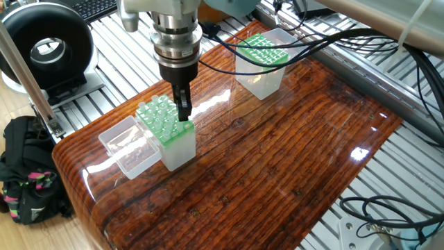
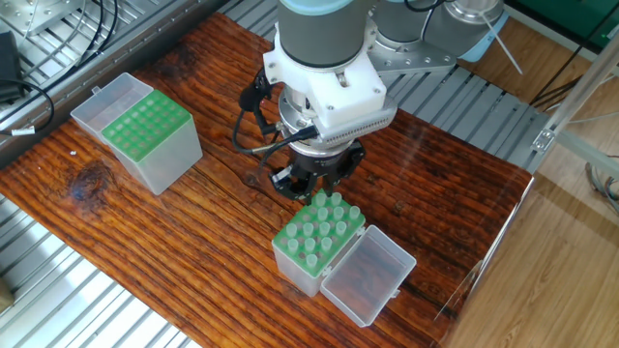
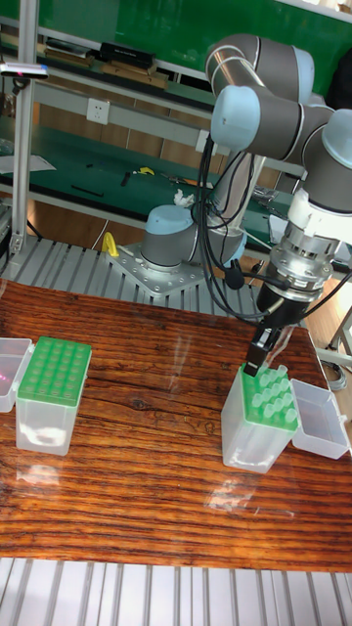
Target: Transfer all large pipette tips from one holder to another
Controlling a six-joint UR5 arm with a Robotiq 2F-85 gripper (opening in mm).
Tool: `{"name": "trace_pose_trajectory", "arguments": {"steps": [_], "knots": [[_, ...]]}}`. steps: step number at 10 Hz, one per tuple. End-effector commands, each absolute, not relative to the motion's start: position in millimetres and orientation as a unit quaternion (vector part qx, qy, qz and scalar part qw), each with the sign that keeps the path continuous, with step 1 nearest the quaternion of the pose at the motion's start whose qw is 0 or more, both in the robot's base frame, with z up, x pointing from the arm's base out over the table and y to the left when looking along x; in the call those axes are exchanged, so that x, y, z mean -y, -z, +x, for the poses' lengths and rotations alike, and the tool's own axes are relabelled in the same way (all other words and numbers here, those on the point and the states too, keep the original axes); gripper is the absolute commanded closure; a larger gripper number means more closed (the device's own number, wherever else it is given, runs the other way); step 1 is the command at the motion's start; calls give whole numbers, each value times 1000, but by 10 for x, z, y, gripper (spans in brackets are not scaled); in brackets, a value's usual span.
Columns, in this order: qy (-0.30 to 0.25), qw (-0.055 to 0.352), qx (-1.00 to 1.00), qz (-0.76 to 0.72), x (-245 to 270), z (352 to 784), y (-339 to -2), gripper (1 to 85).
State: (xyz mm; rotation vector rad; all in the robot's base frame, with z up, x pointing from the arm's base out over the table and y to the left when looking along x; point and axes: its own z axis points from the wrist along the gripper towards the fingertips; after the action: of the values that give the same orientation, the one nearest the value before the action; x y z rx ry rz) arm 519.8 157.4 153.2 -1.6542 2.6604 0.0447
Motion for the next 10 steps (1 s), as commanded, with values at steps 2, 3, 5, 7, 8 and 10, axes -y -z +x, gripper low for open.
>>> {"name": "trace_pose_trajectory", "arguments": {"steps": [2, 3, 5, 7, 8, 10], "knots": [[-26, 16, -828, -560, -1644, 5208, -1562, 507], [-27, 18, -816, -576, -1646, 5207, -1563, 500], [-23, 16, -804, -594, -1609, 5186, -1590, 497], [-6, 13, -793, -609, -1526, 5215, -1611, 497], [-5, 17, -789, -615, -1533, 5237, -1593, 497], [-9, 25, -782, -622, -1575, 5291, -1501, 490]]}}
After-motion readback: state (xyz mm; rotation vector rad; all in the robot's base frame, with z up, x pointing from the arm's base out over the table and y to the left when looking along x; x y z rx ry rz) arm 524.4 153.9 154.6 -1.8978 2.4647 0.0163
